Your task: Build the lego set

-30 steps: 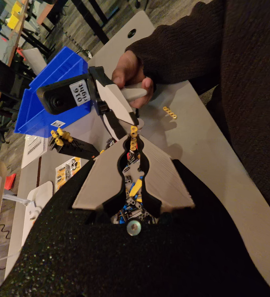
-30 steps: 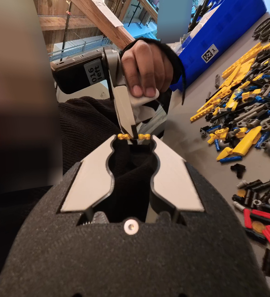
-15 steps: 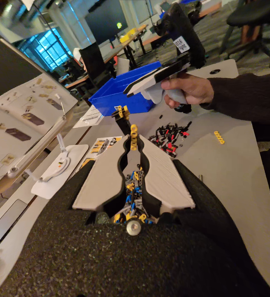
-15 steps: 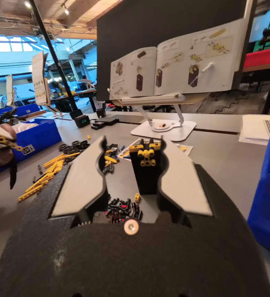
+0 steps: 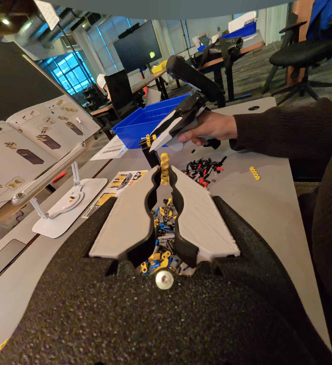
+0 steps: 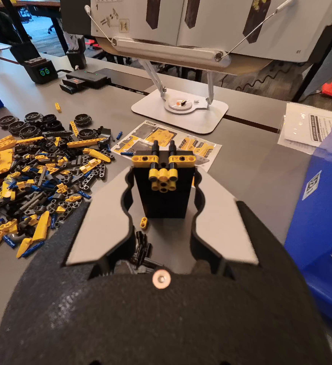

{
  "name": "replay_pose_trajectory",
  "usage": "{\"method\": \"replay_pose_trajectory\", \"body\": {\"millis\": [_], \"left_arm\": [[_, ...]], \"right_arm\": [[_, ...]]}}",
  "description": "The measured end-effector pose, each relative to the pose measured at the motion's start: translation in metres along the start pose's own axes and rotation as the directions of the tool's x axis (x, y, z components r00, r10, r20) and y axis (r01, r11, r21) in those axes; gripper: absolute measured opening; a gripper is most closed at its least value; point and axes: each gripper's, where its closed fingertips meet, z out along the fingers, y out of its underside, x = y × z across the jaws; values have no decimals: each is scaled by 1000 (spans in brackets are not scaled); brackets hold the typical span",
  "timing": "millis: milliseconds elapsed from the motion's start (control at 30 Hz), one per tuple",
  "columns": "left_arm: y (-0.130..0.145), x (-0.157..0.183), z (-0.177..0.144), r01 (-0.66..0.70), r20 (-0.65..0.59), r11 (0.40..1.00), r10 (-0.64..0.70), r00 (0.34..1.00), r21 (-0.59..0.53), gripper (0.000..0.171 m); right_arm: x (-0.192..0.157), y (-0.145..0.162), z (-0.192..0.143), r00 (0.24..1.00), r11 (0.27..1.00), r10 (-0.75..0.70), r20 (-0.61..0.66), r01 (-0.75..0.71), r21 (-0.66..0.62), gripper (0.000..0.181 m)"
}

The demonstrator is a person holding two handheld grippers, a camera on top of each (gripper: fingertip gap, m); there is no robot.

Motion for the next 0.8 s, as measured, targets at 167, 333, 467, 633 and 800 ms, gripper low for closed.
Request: {"method": "replay_pose_trajectory", "body": {"millis": [167,333,467,633,800], "left_arm": [[-3,3,-15,13,21,1000,-14,1000,9,6],[-2,7,-34,24,62,1000,-24,998,-4,6],[-1,9,-45,59,95,998,-60,994,16,6],[-7,10,-58,69,128,997,-73,989,36,6],[-7,15,-74,68,136,997,-71,988,25,6]], "right_arm": [[-11,-18,-16,998,995,-57,7,56,77,59],[-86,-51,-67,966,974,-123,228,73,213,59],[-179,-40,-96,831,981,-64,552,-50,190,58],[-255,12,-88,746,990,-140,651,103,94,59],[-267,26,-84,740,976,-210,639,195,96,59]]}}
